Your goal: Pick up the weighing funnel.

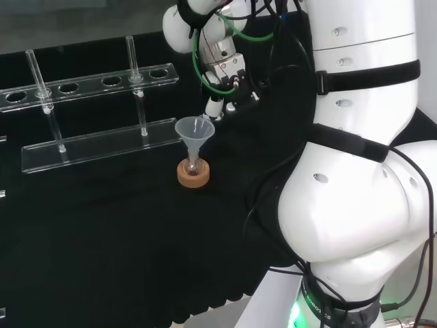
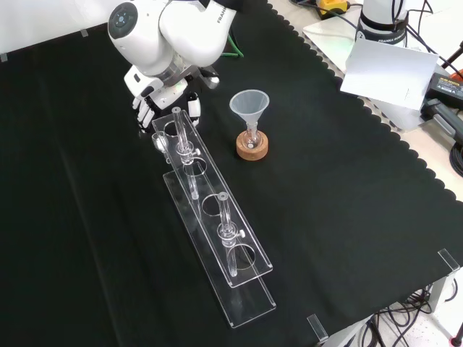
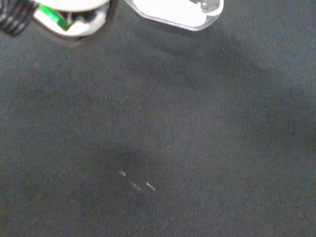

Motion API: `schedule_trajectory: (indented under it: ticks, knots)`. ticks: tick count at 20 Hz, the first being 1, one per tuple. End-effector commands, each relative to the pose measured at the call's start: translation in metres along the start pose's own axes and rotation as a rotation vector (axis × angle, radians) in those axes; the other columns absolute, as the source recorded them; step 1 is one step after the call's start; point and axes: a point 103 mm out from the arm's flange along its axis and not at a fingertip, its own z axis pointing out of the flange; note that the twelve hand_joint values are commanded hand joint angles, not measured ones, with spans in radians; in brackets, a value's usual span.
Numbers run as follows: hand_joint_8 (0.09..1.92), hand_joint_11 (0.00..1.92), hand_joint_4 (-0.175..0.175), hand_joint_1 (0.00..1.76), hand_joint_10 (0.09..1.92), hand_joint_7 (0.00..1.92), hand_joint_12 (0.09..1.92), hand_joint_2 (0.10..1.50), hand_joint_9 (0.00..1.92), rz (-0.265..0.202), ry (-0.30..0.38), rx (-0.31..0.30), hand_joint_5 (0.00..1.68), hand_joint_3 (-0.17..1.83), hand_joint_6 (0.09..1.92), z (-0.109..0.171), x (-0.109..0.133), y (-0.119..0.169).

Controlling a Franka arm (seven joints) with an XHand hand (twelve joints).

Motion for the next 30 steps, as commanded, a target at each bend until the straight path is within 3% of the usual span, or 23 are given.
schedule_trajectory:
  ticks: [1,6,17,30]
  knots:
    - [0.66,0.53,-0.03,0.89,0.49,0.54,1.24,0.56,0.81,0.022,0.021,0.02,0.63,0.65,0.46,0.007,-0.003,0.007]
    - [0.67,0.55,-0.027,0.88,0.49,0.57,1.23,0.57,0.84,0.026,0.027,0.026,0.65,0.65,0.63,0.009,-0.002,0.009]
    - [0.67,0.58,-0.026,0.91,0.48,0.59,1.22,0.57,0.86,0.002,0.024,0.023,0.67,0.66,0.71,0.02,-0.003,0.019]
    - [0.68,0.62,-0.028,0.93,0.48,0.59,1.21,0.58,0.87,0.019,0.008,0.02,0.68,0.67,0.74,0.023,0.0,0.023]
